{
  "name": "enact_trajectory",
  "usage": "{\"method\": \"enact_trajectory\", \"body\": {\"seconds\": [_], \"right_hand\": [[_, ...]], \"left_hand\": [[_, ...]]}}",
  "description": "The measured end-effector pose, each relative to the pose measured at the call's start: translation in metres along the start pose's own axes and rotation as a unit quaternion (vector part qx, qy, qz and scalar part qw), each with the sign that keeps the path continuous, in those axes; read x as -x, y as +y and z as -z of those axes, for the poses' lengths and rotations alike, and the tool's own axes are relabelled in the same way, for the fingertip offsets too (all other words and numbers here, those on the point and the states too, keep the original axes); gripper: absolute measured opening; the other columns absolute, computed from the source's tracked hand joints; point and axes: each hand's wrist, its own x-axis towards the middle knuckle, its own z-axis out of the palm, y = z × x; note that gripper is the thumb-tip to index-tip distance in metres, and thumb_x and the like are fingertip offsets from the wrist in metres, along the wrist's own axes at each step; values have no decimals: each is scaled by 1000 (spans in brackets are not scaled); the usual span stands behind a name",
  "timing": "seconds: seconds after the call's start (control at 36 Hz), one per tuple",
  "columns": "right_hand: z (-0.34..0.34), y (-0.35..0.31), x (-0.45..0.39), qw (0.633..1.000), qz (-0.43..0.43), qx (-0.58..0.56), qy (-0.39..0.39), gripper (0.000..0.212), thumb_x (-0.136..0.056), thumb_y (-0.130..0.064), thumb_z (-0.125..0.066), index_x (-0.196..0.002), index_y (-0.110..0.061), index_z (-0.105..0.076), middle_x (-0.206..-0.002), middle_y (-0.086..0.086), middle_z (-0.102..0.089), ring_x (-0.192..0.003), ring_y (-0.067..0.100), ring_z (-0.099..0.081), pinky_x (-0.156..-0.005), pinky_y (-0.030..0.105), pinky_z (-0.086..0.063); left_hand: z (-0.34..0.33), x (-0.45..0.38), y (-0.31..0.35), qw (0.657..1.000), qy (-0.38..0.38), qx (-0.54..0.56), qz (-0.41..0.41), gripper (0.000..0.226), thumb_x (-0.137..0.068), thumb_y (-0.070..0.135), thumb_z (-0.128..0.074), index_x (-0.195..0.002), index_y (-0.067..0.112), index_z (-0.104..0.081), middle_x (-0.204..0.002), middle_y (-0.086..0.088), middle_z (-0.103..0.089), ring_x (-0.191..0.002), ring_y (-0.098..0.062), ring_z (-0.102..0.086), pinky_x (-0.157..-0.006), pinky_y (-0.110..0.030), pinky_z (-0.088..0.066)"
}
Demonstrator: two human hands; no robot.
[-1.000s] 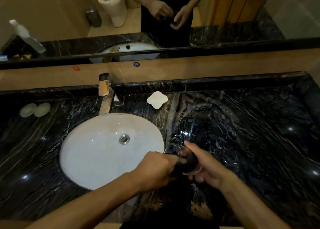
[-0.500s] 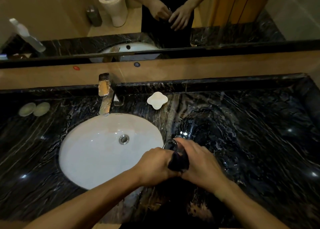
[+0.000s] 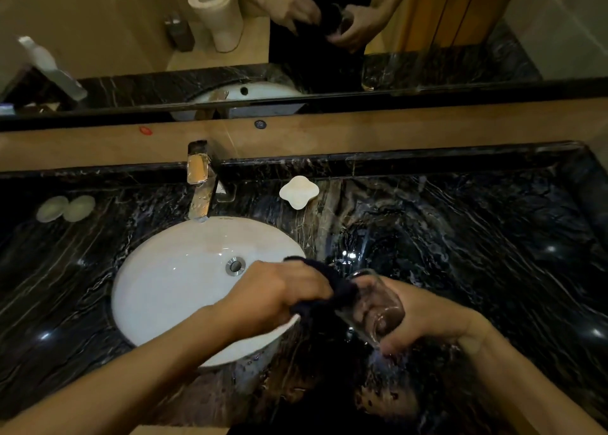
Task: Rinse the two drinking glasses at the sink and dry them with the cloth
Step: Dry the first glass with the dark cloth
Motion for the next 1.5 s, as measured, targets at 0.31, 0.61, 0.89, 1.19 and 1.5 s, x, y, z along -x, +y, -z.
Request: {"method": "enact_trajectory", "body": {"seconds": [0.31,0.61,0.89,1.19,1.5], "right_hand": [[-55,7,-38,876,56,-307,368,83,-48,-72,-85,-116,-29,-66,-115,8,-74,-101,25,-70,-82,41,-56],[-90,-15,-66,825,119,-245,495,38,-94,-39,-58,-114,-6,-58,-88,-3,-70,-73,-1,-68,-68,17,-53],[-96,-13,-58,854,112,-187,473,42,-80,-67,-65,-96,-29,-67,-94,-4,-73,-93,16,-70,-78,31,-55],[-107,-17,-61,828,85,-323,450,77,-61,-84,-68,-110,-24,-73,-112,11,-74,-107,31,-71,-95,55,-56],[-91,-29,-57,823,91,-330,452,62,-75,-62,-58,-111,-12,-71,-111,15,-73,-103,26,-72,-83,36,-57]], "left_hand": [[-56,-2,55,884,252,206,336,37,-94,44,-55,-130,40,-56,-132,19,-56,-125,-5,-55,-100,-34,-50],[-103,-10,88,874,239,225,358,57,-94,76,-25,-145,52,-30,-157,26,-7,-149,-7,-17,-120,-39,-27],[-80,-22,85,783,326,328,416,32,-93,60,-40,-121,49,-53,-136,23,-37,-130,-8,-47,-108,-29,-43],[-62,-43,63,771,397,280,412,27,-76,46,-58,-68,24,-45,-89,1,-46,-70,-3,-50,-62,-16,-43],[-81,-32,75,868,362,171,294,42,-97,33,-43,-137,44,-45,-153,16,-38,-145,-21,-31,-116,-35,-32]]}}
